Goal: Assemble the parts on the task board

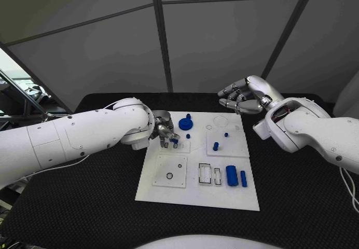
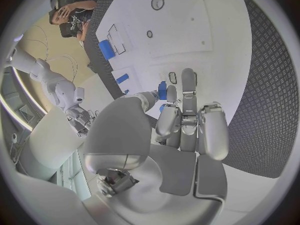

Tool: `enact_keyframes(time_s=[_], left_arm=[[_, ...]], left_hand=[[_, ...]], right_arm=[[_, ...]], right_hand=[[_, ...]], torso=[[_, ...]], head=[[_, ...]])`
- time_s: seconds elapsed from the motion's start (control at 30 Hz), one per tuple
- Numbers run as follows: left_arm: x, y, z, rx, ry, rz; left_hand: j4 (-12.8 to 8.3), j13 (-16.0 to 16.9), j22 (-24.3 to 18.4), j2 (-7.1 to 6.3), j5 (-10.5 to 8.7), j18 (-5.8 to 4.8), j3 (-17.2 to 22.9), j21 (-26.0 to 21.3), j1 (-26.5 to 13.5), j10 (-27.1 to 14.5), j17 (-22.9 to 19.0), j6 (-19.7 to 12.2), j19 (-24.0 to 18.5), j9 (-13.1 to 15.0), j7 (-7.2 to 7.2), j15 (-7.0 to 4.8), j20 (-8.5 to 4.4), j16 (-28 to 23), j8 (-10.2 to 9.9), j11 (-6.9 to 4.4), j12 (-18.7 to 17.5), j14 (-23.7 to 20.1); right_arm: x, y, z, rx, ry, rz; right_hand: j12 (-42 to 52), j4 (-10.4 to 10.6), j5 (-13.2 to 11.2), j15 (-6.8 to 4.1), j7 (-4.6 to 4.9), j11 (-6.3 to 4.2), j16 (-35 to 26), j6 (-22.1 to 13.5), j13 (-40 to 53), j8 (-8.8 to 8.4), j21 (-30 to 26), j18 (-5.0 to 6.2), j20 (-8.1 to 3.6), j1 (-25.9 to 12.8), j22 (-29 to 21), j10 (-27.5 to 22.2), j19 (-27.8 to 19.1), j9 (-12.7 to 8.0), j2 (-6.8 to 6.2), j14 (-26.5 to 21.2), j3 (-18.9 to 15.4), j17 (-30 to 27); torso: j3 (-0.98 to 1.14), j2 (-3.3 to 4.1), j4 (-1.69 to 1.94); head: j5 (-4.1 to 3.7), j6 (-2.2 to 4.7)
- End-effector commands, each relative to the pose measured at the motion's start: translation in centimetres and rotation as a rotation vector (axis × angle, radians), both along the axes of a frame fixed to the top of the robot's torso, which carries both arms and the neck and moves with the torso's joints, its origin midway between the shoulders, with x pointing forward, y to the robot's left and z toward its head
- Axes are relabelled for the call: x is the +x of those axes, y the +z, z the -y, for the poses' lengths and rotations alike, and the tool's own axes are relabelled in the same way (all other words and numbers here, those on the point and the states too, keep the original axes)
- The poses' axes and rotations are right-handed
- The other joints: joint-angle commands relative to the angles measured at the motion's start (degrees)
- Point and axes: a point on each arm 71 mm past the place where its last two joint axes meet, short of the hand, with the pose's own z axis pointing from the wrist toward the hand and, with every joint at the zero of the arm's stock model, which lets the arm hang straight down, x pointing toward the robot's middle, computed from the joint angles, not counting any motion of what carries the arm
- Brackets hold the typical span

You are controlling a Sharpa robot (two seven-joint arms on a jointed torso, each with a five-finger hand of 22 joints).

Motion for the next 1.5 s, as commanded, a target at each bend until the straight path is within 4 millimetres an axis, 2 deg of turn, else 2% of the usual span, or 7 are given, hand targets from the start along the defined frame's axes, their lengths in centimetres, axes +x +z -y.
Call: enact_keyframes(time_s=[0.03, 0.27, 0.47, 0.73, 1.5], left_arm=[[-0.2, 0.3, -0.2, -0.062, 0.059, 0.050], [-0.8, -0.3, -0.6, -0.057, 0.072, 0.068], [-1.1, -1.3, -0.7, -0.050, 0.078, 0.056], [-1.2, -2.0, -0.4, -0.032, 0.074, 0.065], [-1.2, -2.4, 0.0, 0.018, 0.065, 0.112]], left_hand=[[-6.08, 0.22, 5.56, -0.07, -0.17, -8.52, 6.58, 0.38, -0.58, 0.33, 0.07, -0.16, 0.43, 0.21, -0.09, -0.05, 0.02, -0.34, 0.20, 0.12, 0.10, 0.34], [-6.52, 0.98, 6.33, -0.23, -0.20, -8.71, 7.17, 0.91, -1.13, 0.84, 0.11, -0.11, 0.97, 0.45, -0.12, -0.08, 0.01, -0.34, 0.28, 0.09, 0.81, 0.35], [-6.59, 1.09, 6.36, -0.25, -0.20, -8.72, 7.27, 0.93, -1.25, 0.92, 0.12, -0.09, 1.00, 0.49, -0.13, -0.08, 0.00, -0.34, 0.29, 0.08, 0.91, 0.36], [-6.80, 1.47, 6.55, -0.26, -0.21, -8.77, 7.56, 1.05, -1.56, 1.17, 0.14, -0.05, 1.14, 0.60, -0.14, -0.09, -0.01, -0.34, 0.30, 0.07, 1.27, 0.36], [-7.52, 2.03, 7.47, -0.16, -0.28, -9.00, 8.31, 1.69, -2.33, 1.54, 0.20, -0.05, 1.78, 0.98, -0.16, -0.11, -0.03, -0.35, 0.40, 0.04, 1.80, 0.39]], right_arm=[[0.0, 0.1, -0.1, -0.003, 0.010, 0.006], [0.1, 0.1, -0.1, -0.004, 0.009, 0.005], [0.1, 0.1, -0.1, -0.005, 0.010, 0.005], [0.1, 0.1, -0.1, -0.009, 0.013, 0.008], [0.1, -0.1, -0.2, -0.027, 0.014, -0.005]], right_hand=[[-0.04, 0.05, 0.33, -0.06, -0.09, 0.22, -0.23, -0.35, -0.06, -0.36, -0.30, 0.48, -0.11, -0.10, -0.05, 0.02, 0.26, -0.01, -0.44, 0.31, 0.20, 0.07], [-0.02, 0.10, 0.39, -0.05, -0.09, 0.22, -0.25, -0.35, -0.07, -0.37, -0.33, 0.48, -0.10, -0.16, -0.06, 0.02, 0.27, -0.01, -0.44, 0.32, 0.24, 0.09], [-0.02, 0.10, 0.39, -0.05, -0.09, 0.22, -0.25, -0.35, -0.07, -0.37, -0.33, 0.48, -0.10, -0.16, -0.06, 0.02, 0.27, -0.01, -0.44, 0.32, 0.24, 0.09], [-0.02, 0.10, 0.39, -0.05, -0.09, 0.22, -0.25, -0.35, -0.07, -0.37, -0.33, 0.48, -0.10, -0.16, -0.06, 0.02, 0.27, -0.01, -0.44, 0.32, 0.24, 0.09], [0.03, 0.33, 0.58, -0.03, -0.08, 0.25, -0.52, -0.33, -0.09, -0.38, -0.50, 0.50, -0.09, -0.43, -0.16, -0.01, 0.24, 0.00, -0.49, 0.32, 0.40, 0.00]], torso=[[0.09, -0.02, 0.21], [0.04, -0.03, 0.19], [-0.03, -0.01, 0.15], [0.00, 0.12, 0.17], [0.02, 0.07, 0.25]], head=[[0.03, 0.08], [0.28, 0.16], [0.18, 0.20], [0.09, 0.20], [0.05, 0.00]])
